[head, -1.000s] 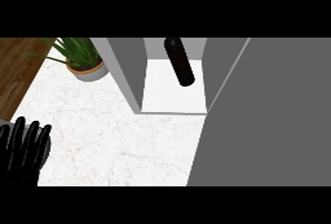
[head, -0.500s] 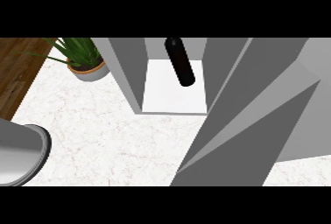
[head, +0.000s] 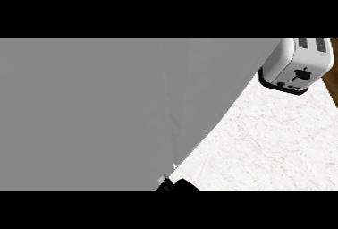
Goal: Pick up the wine, place it into the cabinet and close the cabinet
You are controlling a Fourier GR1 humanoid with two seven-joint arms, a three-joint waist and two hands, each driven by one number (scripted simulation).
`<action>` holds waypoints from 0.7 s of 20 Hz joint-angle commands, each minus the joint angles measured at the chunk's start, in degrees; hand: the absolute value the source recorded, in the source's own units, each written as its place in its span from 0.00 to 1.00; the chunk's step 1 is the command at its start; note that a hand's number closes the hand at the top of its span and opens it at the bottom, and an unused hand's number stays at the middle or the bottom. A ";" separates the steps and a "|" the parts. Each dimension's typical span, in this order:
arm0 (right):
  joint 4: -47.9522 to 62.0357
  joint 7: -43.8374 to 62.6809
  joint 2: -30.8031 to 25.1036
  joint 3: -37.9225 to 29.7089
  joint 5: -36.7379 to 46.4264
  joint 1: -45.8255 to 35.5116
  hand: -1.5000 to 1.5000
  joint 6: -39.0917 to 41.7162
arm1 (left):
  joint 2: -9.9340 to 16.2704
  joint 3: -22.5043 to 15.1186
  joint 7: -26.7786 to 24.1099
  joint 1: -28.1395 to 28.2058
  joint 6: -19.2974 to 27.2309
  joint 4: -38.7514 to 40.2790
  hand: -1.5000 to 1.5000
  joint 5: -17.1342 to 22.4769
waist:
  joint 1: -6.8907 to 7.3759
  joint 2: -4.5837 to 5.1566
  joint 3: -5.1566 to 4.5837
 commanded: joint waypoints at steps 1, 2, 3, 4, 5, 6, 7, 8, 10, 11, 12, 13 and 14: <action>9.18 2.27 1.61 -2.02 -2.08 -12.93 1.00 -7.65 | -0.04 2.97 1.90 0.54 -2.05 -0.08 0.00 0.88 | 0.09 0.11 0.01; 12.58 0.37 1.63 -7.26 -3.17 -15.49 1.00 -5.30 | 0.13 3.23 1.65 -0.93 -4.02 2.48 0.00 1.65 | 0.08 0.32 0.00; 15.86 0.12 1.64 -6.84 -4.18 -19.06 1.00 -7.61 | -0.67 2.36 1.84 -0.11 -3.80 1.73 0.00 0.81 | 0.37 0.28 0.00; 16.06 -0.93 1.65 -7.93 -4.05 -17.90 1.00 -6.09 | -0.27 5.43 3.32 -0.96 -5.02 3.21 0.00 3.39 | -0.35 0.23 0.06; 21.26 -4.32 1.66 -9.86 -4.66 -20.90 1.00 -6.70 | -1.42 2.60 2.13 -0.19 -6.09 2.87 0.00 0.79 | 0.20 0.36 0.03; 24.54 -6.17 1.67 -9.37 -4.40 -22.03 1.00 -8.62 | -0.83 4.54 3.37 0.22 -5.17 0.67 0.00 1.94 | 0.39 0.33 0.07; 24.61 -3.69 1.68 -11.57 -6.96 -25.09 1.00 -7.80 | -1.75 4.79 3.17 1.57 -7.49 1.83 0.00 1.48 | 0.23 0.22 0.06; 25.60 -3.34 1.68 -13.06 -7.11 -26.24 1.00 -7.47 | -0.39 6.42 4.54 -1.11 -7.80 4.46 0.00 2.56 | -0.35 0.27 0.06; 32.92 -8.52 1.69 -14.97 -8.46 -27.68 1.00 -6.21 | -0.33 7.52 5.42 -2.46 -9.02 6.14 0.00 4.20 | -0.27 0.45 0.05; 32.50 -8.69 1.69 -17.55 -8.69 -27.76 1.00 -3.68 | -0.50 7.55 8.43 -1.45 -4.94 0.43 0.00 4.91 | -0.54 0.34 0.13; 35.94 -9.83 0.77 -22.18 -8.87 -30.75 1.00 -1.21 | -1.28 5.63 6.49 -0.41 -6.49 1.03 0.00 0.78 | -0.22 0.45 0.10; 38.61 -11.55 1.53 -21.05 -7.16 -30.70 1.00 -1.27 | -2.30 5.92 6.82 0.58 -6.81 0.29 0.00 0.32 | -0.23 0.35 0.10; 39.01 -9.94 1.69 -20.36 -7.82 -31.87 1.00 -2.66 | -2.51 7.11 7.89 -0.58 -6.47 0.86 0.00 0.64 | -0.53 0.25 0.10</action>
